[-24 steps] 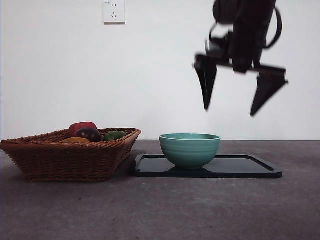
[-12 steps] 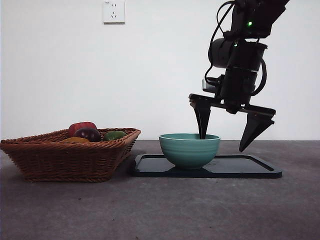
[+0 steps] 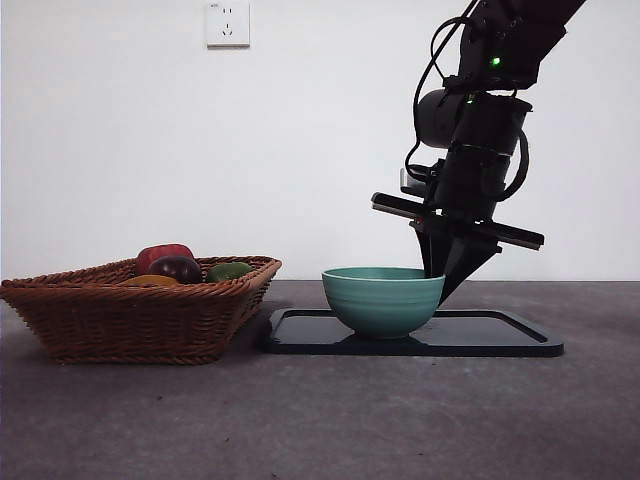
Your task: Pick up the wifruite, put it on the bowl, pick up the plate, put it on desk
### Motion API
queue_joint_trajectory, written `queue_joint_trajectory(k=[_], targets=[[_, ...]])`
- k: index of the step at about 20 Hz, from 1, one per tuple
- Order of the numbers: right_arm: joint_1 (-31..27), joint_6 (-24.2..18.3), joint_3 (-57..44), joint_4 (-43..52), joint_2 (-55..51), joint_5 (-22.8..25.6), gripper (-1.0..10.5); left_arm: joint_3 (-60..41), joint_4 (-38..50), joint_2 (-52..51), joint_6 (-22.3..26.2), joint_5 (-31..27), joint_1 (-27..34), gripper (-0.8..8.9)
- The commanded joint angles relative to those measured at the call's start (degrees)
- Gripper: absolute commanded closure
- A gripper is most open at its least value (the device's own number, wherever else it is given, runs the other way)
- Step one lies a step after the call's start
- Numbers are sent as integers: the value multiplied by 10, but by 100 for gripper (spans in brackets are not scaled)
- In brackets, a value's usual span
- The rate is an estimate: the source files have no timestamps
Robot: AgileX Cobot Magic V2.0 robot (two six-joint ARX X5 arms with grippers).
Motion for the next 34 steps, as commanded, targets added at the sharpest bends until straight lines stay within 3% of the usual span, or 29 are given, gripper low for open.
queue_joint_trajectory(k=[1,8,11,16,21,31,34], targets=[[3,6,14,-2,0,-1,940,7,5,4,5,1,-4,283],[10,-48,13,-120,-92,4,940,7,5,4,5,1,-4,283],[42,-64,-8,-141,-125,5,940,7,5,4,5,1,-4,283],[114,-64,-157,-77,-193,1,940,7,7,4,5,1,-4,283],[135,-64,-276,-19,-223,0,940,7,8,5,5,1,-4,283],[152,-64,-325,38,-233,6,937,7,8,5,5,1,-4,283],[152,-64,-325,38,-233,21,814,7,8,5,5,1,-4,283]])
